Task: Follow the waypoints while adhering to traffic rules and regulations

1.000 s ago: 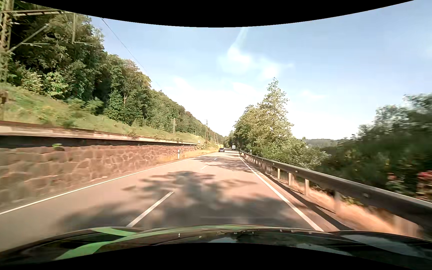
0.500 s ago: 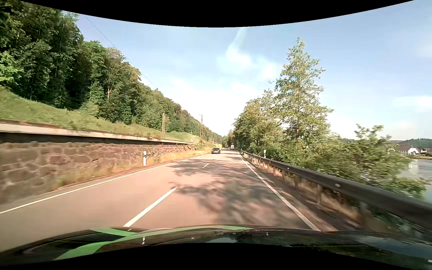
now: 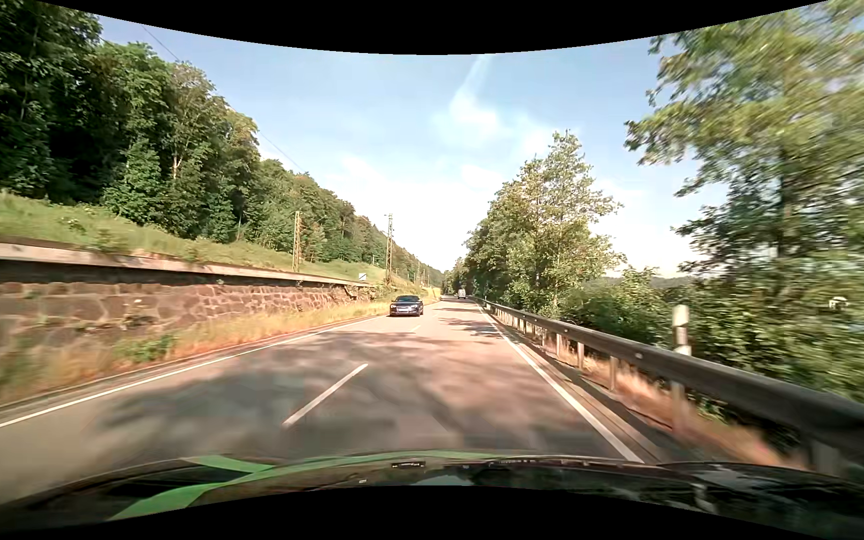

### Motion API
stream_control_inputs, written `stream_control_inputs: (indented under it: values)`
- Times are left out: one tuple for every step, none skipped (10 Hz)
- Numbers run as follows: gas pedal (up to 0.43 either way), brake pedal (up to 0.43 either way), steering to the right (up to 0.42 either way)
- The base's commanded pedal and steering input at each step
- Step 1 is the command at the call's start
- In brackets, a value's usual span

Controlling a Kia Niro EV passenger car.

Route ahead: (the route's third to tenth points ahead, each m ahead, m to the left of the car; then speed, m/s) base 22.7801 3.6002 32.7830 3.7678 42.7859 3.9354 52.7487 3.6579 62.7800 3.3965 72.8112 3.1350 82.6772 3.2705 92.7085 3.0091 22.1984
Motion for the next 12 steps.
stream_control_inputs:
  values:
    - [0.177, 0.0, 0.003]
    - [0.197, 0.0, 0.003]
    - [0.209, 0.0, 0.003]
    - [0.22, 0.0, 0.003]
    - [0.228, 0.0, 0.003]
    - [0.228, 0.0, 0.003]
    - [0.24, 0.0, 0.003]
    - [0.248, 0.0, 0.003]
    - [0.248, 0.0, 0.003]
    - [0.248, 0.0, 0.003]
    - [0.248, 0.0, 0.004]
    - [0.24, 0.0, 0.003]
